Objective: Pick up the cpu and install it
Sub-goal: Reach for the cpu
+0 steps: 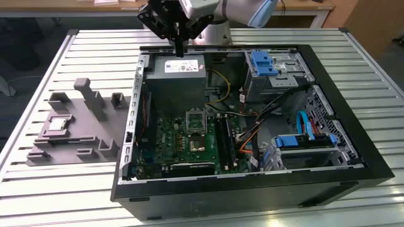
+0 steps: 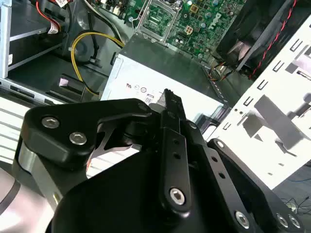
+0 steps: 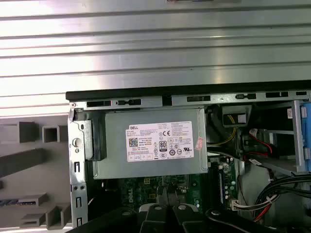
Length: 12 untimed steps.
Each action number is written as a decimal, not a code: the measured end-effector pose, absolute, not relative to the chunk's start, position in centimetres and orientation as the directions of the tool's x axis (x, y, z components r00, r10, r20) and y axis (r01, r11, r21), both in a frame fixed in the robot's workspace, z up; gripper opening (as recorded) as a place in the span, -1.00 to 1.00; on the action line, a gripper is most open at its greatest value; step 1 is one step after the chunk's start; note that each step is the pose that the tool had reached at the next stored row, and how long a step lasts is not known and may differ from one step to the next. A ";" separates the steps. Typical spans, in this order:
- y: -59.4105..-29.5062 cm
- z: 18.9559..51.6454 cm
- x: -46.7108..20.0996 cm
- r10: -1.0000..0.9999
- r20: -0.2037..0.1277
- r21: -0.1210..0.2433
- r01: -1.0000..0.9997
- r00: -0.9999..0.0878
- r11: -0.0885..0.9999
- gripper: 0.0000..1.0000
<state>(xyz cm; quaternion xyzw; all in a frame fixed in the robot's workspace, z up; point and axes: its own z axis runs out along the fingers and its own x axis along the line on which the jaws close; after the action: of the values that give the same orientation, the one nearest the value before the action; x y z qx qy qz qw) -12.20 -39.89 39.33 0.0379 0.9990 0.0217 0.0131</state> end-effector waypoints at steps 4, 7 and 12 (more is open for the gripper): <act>-39.9 39.3 -12.3 0.076 -0.024 0.049 0.075 -0.997 0.996 -0.79; -39.9 39.3 -12.3 0.076 -0.024 0.049 0.075 -0.997 0.996 -0.79; -39.9 39.3 -12.5 0.076 -0.024 0.049 0.075 -0.997 0.996 -0.79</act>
<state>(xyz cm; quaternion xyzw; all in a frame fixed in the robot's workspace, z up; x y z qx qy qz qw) -12.47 -39.89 39.33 0.0379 0.9989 0.0242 0.0130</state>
